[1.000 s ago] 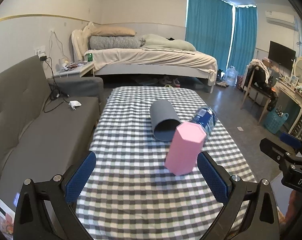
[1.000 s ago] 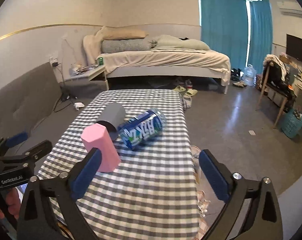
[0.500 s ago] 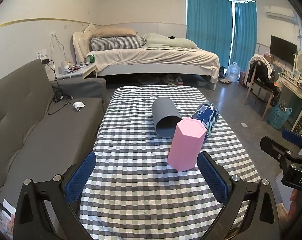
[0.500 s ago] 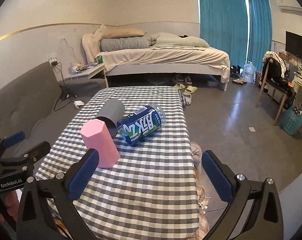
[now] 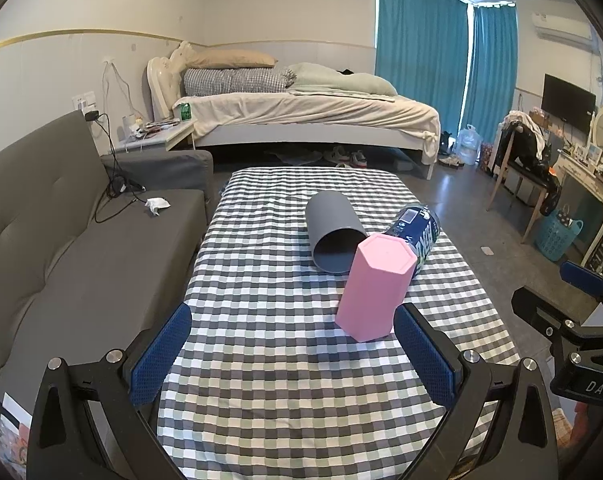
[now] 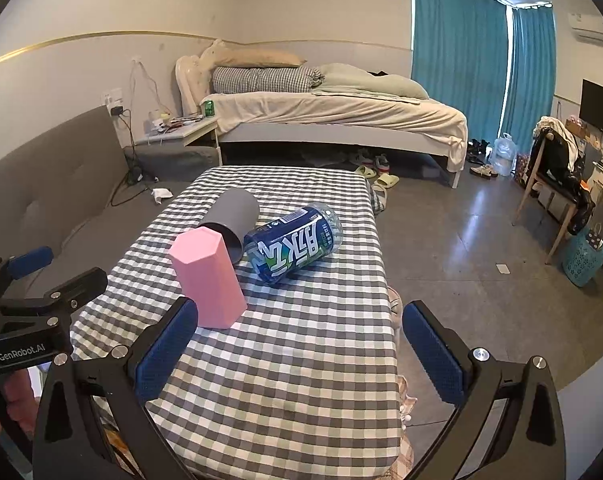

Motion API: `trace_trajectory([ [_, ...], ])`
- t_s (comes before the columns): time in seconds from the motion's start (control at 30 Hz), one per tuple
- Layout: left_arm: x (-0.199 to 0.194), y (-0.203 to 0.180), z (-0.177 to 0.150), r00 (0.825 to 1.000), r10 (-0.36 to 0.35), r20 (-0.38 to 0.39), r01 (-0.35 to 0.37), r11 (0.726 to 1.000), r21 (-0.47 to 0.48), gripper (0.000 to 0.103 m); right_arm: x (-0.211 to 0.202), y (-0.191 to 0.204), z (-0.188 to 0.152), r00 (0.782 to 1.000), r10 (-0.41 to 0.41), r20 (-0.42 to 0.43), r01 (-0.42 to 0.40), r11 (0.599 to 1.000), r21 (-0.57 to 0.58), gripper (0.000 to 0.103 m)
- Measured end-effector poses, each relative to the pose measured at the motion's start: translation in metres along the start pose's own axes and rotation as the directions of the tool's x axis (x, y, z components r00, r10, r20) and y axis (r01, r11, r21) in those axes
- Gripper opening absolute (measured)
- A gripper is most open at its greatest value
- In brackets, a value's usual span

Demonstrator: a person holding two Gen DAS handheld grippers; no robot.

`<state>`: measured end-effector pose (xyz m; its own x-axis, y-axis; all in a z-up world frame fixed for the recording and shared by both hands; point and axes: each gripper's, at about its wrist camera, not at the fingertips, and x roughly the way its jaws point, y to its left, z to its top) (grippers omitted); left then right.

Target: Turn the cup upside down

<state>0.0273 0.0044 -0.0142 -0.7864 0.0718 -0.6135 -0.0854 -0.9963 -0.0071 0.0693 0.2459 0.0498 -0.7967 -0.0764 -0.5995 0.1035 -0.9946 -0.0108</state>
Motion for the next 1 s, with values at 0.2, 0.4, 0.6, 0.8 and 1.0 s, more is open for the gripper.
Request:
trace_trajectory([
  [0.2,-0.0003,0.0006,-0.0001,1.0,-0.004,-0.001,0.004,1.0,-0.006,0.103,0.0011,0.0006,0.0005,1.0,0.0,-0.004,0.0,1.0,-0.001,0.103],
  [0.4,-0.0026,-0.0005,-0.0013,1.0,-0.008,0.006,0.008,1.0,-0.002,0.103,0.0017,-0.0002,-0.0005,1.0,-0.002,-0.006,0.002,1.0,0.003,0.103],
  [0.6,-0.0021,-0.0002,-0.0001,1.0,-0.007,0.01,0.007,1.0,0.001,0.103,0.0019,-0.0014,-0.0008,1.0,-0.004,-0.007,0.004,1.0,0.005,0.103],
  [0.8,-0.002,-0.0019,-0.0002,1.0,-0.008,0.011,0.008,1.0,0.004,0.103,0.0023,-0.0042,0.0007,1.0,-0.006,-0.008,0.006,1.0,0.017,0.103],
  [1.0,-0.0027,-0.003,0.0006,1.0,-0.009,0.012,0.009,1.0,0.007,0.103,0.0027,-0.0049,0.0008,1.0,-0.006,-0.008,0.006,1.0,0.018,0.103],
])
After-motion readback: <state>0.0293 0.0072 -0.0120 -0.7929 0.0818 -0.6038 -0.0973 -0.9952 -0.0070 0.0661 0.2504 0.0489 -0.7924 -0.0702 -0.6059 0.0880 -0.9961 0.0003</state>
